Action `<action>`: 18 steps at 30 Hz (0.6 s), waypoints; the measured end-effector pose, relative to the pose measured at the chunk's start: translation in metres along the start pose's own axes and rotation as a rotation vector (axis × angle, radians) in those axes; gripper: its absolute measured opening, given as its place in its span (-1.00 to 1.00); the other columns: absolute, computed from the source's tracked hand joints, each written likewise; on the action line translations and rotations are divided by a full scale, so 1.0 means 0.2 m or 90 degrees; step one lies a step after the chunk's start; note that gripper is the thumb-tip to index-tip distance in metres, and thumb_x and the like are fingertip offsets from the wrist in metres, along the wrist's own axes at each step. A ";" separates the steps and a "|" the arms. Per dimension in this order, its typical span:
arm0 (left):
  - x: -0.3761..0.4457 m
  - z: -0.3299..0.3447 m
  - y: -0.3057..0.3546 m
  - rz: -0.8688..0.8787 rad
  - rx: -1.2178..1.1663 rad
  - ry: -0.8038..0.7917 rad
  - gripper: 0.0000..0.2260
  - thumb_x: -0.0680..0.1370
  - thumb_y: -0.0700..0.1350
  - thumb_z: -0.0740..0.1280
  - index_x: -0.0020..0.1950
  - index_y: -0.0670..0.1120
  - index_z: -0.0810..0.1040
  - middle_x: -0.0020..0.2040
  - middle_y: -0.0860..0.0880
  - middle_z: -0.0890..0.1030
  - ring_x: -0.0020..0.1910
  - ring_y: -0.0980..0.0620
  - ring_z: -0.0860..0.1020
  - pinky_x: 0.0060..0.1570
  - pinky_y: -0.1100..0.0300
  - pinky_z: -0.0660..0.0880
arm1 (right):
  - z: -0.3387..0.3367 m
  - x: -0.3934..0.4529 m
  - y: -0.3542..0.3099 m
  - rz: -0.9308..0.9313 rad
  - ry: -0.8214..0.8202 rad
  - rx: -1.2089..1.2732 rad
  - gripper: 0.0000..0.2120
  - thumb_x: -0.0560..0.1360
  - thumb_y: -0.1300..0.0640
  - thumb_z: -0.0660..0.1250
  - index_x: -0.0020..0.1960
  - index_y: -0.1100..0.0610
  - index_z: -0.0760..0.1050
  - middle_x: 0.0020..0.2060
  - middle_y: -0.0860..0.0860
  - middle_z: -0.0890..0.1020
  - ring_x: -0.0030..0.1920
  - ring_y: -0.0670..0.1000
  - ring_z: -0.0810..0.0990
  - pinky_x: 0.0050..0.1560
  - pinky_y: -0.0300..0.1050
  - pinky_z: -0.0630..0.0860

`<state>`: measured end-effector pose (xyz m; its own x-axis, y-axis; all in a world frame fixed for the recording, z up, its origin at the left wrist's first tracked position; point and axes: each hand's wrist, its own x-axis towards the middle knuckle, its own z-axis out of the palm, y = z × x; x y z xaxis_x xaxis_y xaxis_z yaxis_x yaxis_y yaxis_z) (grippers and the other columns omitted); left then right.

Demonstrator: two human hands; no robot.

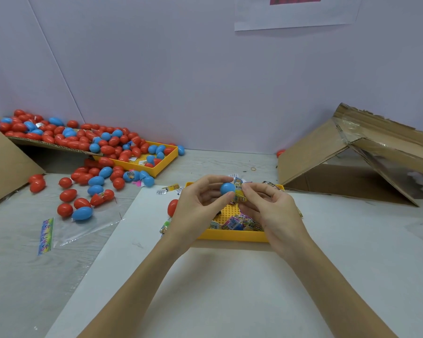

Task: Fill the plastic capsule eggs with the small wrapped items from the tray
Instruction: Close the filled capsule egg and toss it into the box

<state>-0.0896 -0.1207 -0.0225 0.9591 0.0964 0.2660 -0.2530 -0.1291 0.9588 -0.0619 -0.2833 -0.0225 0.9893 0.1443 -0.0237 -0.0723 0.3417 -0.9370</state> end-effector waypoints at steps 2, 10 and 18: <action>0.00 0.00 0.00 0.002 0.003 0.009 -0.71 0.54 -0.13 0.49 0.25 0.01 0.64 0.06 0.08 0.72 0.07 0.09 0.69 0.01 0.30 0.60 | 0.00 -0.01 0.00 -0.008 0.003 0.013 -0.76 0.46 0.14 0.50 0.09 0.20 0.64 -0.07 0.10 0.76 -0.01 0.07 0.75 -0.12 -0.23 0.65; 0.00 0.01 0.00 -0.003 0.007 0.040 -0.74 0.51 -0.05 0.51 0.18 -0.01 0.62 0.01 0.07 0.72 0.03 0.10 0.68 0.00 0.26 0.62 | 0.04 -0.02 0.01 -0.044 0.045 0.017 -0.74 0.51 0.21 0.48 0.18 0.22 0.59 -0.05 0.13 0.75 -0.01 0.08 0.75 -0.10 -0.20 0.67; 0.00 0.02 -0.01 -0.024 0.007 0.043 -0.74 0.52 0.01 0.48 0.19 0.02 0.62 0.02 0.06 0.71 0.04 0.08 0.68 0.04 0.22 0.63 | 0.05 -0.03 0.01 -0.055 0.062 0.030 -0.79 0.52 0.20 0.47 0.14 0.22 0.62 -0.06 0.10 0.76 -0.05 0.07 0.76 -0.11 -0.21 0.67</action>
<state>-0.0883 -0.1251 -0.0239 0.9570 0.1673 0.2369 -0.2158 -0.1345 0.9671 -0.0684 -0.2743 -0.0210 0.9996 0.0220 0.0201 0.0098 0.3917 -0.9200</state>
